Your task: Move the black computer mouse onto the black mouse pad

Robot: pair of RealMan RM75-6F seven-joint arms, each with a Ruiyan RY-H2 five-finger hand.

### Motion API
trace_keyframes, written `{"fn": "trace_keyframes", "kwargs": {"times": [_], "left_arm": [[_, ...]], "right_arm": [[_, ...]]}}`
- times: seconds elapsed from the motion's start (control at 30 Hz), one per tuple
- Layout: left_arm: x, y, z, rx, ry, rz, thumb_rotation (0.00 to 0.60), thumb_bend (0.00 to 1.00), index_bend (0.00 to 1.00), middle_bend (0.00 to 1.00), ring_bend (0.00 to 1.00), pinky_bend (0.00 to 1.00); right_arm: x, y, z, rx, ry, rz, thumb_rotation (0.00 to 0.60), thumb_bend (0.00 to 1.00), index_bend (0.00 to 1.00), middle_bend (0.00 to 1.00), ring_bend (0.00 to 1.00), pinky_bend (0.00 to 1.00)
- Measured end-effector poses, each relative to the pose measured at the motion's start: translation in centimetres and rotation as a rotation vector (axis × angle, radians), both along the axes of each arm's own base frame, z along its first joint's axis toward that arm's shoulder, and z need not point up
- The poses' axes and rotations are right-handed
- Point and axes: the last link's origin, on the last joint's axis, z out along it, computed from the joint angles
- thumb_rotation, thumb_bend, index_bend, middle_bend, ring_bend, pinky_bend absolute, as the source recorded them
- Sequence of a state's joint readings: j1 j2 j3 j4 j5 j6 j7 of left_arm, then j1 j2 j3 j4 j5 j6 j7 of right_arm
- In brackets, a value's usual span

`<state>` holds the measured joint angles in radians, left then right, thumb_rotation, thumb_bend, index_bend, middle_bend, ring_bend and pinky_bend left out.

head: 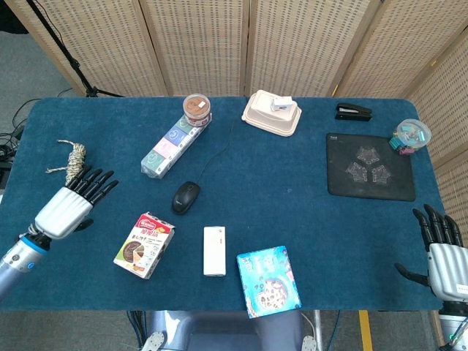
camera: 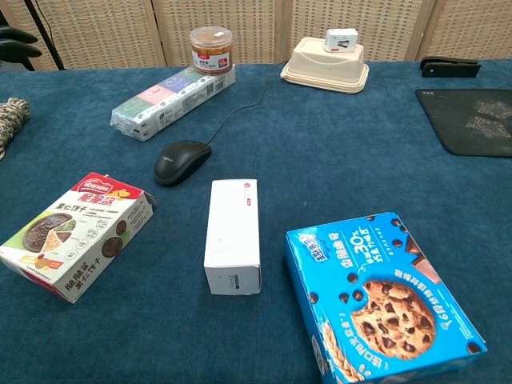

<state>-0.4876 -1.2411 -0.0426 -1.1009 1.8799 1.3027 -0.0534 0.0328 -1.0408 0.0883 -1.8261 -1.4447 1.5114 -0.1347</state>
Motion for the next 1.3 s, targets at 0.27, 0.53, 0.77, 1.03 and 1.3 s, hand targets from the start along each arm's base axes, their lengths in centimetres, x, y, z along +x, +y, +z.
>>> {"fn": "trace_keyframes", "kwargs": {"times": [0.27, 0.53, 0.77, 1.03, 1.3], "left_arm": [[1.9, 5.2, -2.5, -0.057, 0.182, -0.241, 0.6, 0.06, 0.0, 0.0, 0.0, 0.0], [5.4, 8.7, -6.8, -0.121, 0.339, -0.444, 0.6, 0.09, 0.0, 0.0, 0.0, 0.0], [7.6, 10.0, -10.6, -0.159, 0.475, -0.553, 0.6, 0.1, 0.0, 0.0, 0.0, 0.0], [9.2, 10.5, -13.8, -0.196, 0.536, -0.589, 0.6, 0.1, 0.0, 0.0, 0.0, 0.03], [10.5, 10.9, -15.0, -0.192, 0.544, -0.601, 0.6, 0.1, 0.0, 0.0, 0.0, 0.14]], "right_arm": [[-0.6, -0.5, -0.1, -0.008, 0.022, -0.042, 0.6, 0.0, 0.0, 0.0, 0.0, 0.0], [-1.2, -0.9, 0.1, -0.031, 0.039, -0.081, 0.6, 0.0, 0.0, 0.0, 0.0, 0.0], [-1.7, -0.9, 0.7, -0.06, 0.04, -0.112, 0.6, 0.0, 0.0, 0.0, 0.0, 0.0], [-2.3, -0.9, 1.3, -0.082, 0.033, -0.136, 0.6, 0.0, 0.0, 0.0, 0.0, 0.0], [-2.6, -0.9, 1.7, -0.092, 0.029, -0.147, 0.6, 0.0, 0.0, 0.0, 0.0, 0.0]]}}
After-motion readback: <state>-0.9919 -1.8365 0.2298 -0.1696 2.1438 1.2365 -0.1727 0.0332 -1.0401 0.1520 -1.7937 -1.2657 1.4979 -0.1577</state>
